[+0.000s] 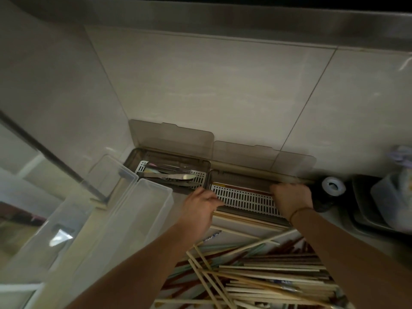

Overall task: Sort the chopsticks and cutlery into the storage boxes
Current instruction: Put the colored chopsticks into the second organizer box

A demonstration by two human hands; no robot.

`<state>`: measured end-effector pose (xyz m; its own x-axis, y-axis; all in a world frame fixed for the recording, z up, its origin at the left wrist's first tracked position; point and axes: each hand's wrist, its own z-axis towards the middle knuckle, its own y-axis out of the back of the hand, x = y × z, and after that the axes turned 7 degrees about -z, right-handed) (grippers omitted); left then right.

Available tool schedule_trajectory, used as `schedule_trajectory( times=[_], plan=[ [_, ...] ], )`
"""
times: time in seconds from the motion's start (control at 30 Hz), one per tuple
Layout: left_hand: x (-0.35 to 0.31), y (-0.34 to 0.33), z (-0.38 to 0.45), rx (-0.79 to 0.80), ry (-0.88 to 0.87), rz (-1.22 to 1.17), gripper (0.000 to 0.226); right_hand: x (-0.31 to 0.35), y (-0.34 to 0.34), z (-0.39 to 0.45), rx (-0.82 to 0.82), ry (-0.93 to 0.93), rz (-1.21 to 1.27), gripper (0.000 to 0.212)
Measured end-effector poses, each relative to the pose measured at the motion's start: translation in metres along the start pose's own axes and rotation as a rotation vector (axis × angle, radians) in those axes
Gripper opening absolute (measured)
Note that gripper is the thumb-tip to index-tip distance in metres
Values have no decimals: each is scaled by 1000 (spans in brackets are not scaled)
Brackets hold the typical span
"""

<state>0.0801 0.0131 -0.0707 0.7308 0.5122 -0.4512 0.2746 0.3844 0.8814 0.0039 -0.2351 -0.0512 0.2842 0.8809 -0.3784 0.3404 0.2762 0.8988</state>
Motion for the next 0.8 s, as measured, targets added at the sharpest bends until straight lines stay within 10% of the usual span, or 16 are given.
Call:
schedule_trajectory(
  times=[0.2,0.43,0.6,0.8],
  plan=[
    [4,-11,-29,-151,-166,-105,24,-11,-26,-72,-706,-27,584,6],
    [-27,-57,-72,83,-360,-156,16,-8,-98,-131,-480,111,477,13],
    [-54,-77,-91,125,-376,-102,21,-17,-92,-121,-376,191,405,56],
    [-58,-79,-110,153,-390,-122,27,-18,-81,-106,-299,358,323,44]
  ],
)
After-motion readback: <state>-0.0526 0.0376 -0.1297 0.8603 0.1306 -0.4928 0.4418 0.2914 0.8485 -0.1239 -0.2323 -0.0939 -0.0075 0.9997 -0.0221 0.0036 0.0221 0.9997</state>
